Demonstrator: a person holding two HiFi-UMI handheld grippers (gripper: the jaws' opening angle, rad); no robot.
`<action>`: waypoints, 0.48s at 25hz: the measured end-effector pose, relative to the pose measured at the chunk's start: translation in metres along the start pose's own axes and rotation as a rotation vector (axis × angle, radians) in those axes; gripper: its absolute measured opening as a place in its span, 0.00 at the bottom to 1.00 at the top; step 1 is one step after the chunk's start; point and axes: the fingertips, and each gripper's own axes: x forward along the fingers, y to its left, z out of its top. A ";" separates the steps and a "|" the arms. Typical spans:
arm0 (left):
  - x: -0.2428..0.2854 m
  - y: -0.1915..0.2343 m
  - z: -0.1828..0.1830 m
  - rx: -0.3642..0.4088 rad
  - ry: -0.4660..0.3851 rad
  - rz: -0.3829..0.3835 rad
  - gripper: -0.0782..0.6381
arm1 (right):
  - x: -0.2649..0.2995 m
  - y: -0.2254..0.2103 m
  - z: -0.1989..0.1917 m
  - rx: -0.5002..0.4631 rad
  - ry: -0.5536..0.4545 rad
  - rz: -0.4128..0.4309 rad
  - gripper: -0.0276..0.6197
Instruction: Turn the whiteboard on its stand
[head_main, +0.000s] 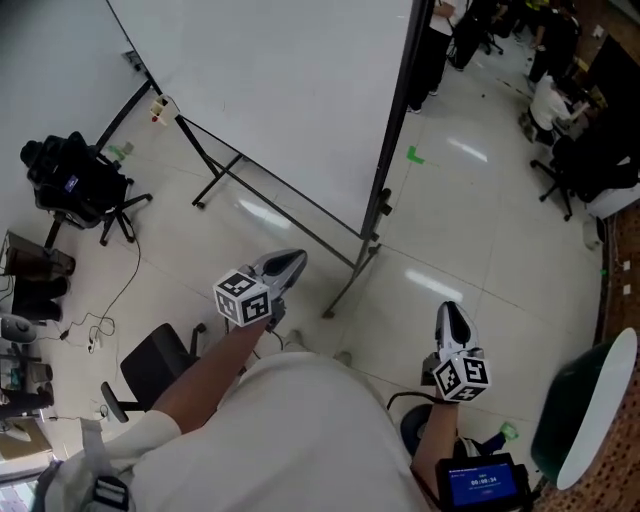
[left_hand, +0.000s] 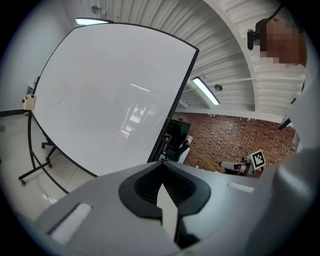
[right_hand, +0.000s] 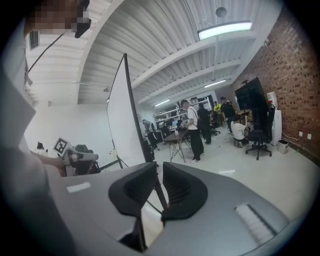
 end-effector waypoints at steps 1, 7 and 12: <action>0.001 0.003 0.001 0.006 0.006 -0.006 0.13 | 0.000 0.000 0.006 -0.005 -0.033 -0.022 0.11; -0.001 0.022 0.001 0.042 0.045 -0.024 0.13 | -0.009 0.014 0.035 -0.066 -0.196 -0.104 0.06; 0.005 0.012 -0.010 0.203 0.152 -0.054 0.13 | -0.012 0.019 0.046 -0.115 -0.239 -0.186 0.05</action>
